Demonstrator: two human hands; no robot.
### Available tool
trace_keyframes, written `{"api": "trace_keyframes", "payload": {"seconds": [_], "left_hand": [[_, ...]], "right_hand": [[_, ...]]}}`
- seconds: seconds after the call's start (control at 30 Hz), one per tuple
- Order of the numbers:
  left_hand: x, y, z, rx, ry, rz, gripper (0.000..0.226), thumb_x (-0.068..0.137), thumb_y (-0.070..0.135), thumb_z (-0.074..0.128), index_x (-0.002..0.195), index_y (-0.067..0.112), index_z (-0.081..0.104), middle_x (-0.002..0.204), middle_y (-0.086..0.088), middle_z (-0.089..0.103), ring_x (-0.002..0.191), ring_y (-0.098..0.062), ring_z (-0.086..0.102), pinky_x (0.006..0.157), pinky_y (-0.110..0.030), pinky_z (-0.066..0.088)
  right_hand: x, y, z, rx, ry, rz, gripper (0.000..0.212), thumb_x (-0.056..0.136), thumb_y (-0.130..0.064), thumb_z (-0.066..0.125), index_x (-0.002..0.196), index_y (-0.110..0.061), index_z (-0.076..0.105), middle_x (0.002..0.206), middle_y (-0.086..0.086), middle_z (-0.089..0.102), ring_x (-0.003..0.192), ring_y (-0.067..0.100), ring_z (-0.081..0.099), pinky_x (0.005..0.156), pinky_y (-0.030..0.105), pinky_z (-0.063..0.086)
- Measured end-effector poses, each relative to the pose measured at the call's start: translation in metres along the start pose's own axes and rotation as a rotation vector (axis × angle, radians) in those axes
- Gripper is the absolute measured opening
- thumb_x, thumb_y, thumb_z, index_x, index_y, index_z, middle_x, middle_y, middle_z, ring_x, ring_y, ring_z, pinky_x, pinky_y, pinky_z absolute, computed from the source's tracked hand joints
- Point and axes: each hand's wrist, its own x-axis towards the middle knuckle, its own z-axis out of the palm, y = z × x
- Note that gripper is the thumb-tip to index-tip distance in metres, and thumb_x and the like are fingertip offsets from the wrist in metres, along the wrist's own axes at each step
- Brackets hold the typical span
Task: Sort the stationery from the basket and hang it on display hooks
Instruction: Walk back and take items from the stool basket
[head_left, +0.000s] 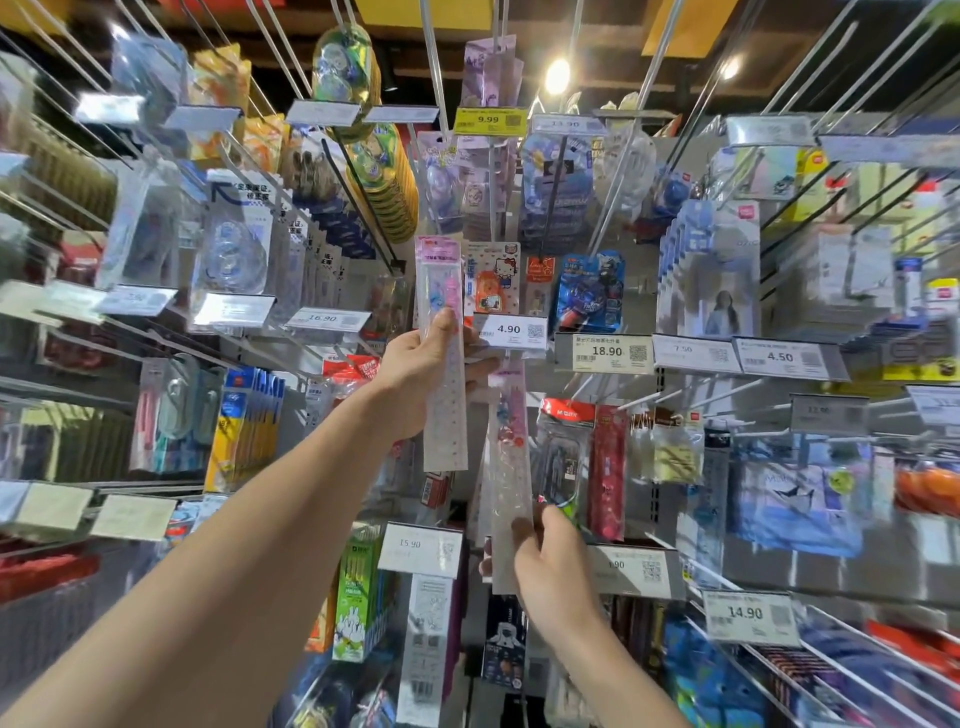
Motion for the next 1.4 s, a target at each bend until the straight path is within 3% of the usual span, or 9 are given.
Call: {"api": "trace_keyframes", "payload": {"seconds": [0.2,0.37,0.53,0.83,0.9,0.97,1.07,1.17,1.4], "left_hand": [[-0.031,0.023,0.007,0.007,0.022,-0.014,0.072,0.088,0.072,0.06,0.117,0.007,0.066,0.12,-0.017,0.072,0.111,-0.037,0.069,0.096,-0.052,0.056],[-0.029,0.021,0.007,0.029,0.021,-0.008,0.042,0.101,0.056,0.052,0.091,0.016,0.059,0.091,0.001,0.064,0.085,-0.018,0.062,0.081,-0.033,0.052],[-0.026,0.017,0.004,-0.018,0.009,0.004,0.103,0.054,0.094,0.067,0.117,0.013,0.069,0.115,-0.008,0.073,0.112,-0.032,0.067,0.102,-0.055,0.051],[-0.03,0.019,0.002,-0.054,-0.044,0.007,0.063,0.089,0.065,0.061,0.114,0.009,0.069,0.114,-0.018,0.076,0.102,-0.033,0.075,0.089,-0.047,0.06],[-0.031,0.018,0.004,-0.043,-0.034,0.012,0.083,0.074,0.078,0.066,0.118,0.008,0.068,0.117,-0.02,0.074,0.103,-0.036,0.075,0.095,-0.053,0.058],[-0.022,0.013,0.004,-0.042,-0.022,0.016,0.099,0.058,0.09,0.07,0.117,0.01,0.068,0.117,-0.02,0.074,0.105,-0.036,0.074,0.096,-0.055,0.056],[-0.024,0.016,0.003,-0.032,-0.028,0.006,0.08,0.075,0.078,0.068,0.115,0.009,0.07,0.115,-0.019,0.075,0.103,-0.036,0.074,0.09,-0.049,0.058],[-0.03,0.019,0.002,-0.032,-0.042,0.006,0.061,0.085,0.063,0.07,0.115,0.01,0.071,0.118,-0.019,0.074,0.108,-0.038,0.073,0.092,-0.051,0.057],[-0.043,0.026,0.005,-0.03,-0.075,0.023,0.038,0.097,0.037,0.068,0.115,0.004,0.071,0.112,-0.018,0.076,0.108,-0.038,0.071,0.098,-0.055,0.056]], "right_hand": [[-0.004,-0.001,0.005,-0.005,0.013,-0.021,0.012,0.096,-0.007,0.039,0.094,-0.004,0.05,0.087,0.021,0.061,0.075,0.044,0.055,0.062,0.052,0.047],[0.003,-0.008,0.001,-0.01,-0.007,0.033,0.011,0.099,-0.005,0.041,0.097,0.001,0.049,0.079,0.012,0.05,0.066,0.022,0.045,0.059,0.037,0.039],[0.012,-0.01,0.008,0.05,-0.065,0.087,0.017,0.093,-0.029,0.048,0.092,-0.015,0.057,0.086,0.013,0.071,0.079,0.035,0.072,0.076,0.057,0.06],[0.064,-0.045,0.002,0.065,-0.051,0.184,0.001,0.097,-0.007,0.052,0.096,-0.008,0.053,0.093,0.007,0.057,0.083,0.024,0.06,0.076,0.037,0.053],[0.089,-0.041,0.006,0.027,-0.039,0.247,0.013,0.094,-0.011,0.057,0.106,-0.007,0.056,0.097,0.011,0.061,0.087,0.032,0.067,0.079,0.045,0.062],[0.104,-0.042,0.009,-0.086,-0.085,0.299,0.031,0.098,-0.015,0.054,0.124,0.001,0.055,0.084,0.012,0.061,0.066,0.026,0.064,0.054,0.029,0.057],[0.108,-0.039,0.01,-0.385,-0.181,0.32,0.049,0.104,-0.016,0.042,0.147,0.006,0.039,0.095,0.016,0.067,0.06,0.02,0.054,0.054,0.028,0.044],[0.108,-0.032,0.012,-0.376,-0.056,0.161,0.032,0.099,-0.015,0.051,0.127,-0.002,0.06,0.121,0.018,0.068,0.092,0.029,0.065,0.079,0.038,0.056],[0.075,-0.082,0.015,0.193,0.082,-0.256,0.035,0.1,-0.035,0.055,0.075,-0.011,0.055,0.062,-0.008,0.054,0.064,0.012,0.05,0.063,0.034,0.039]]}}
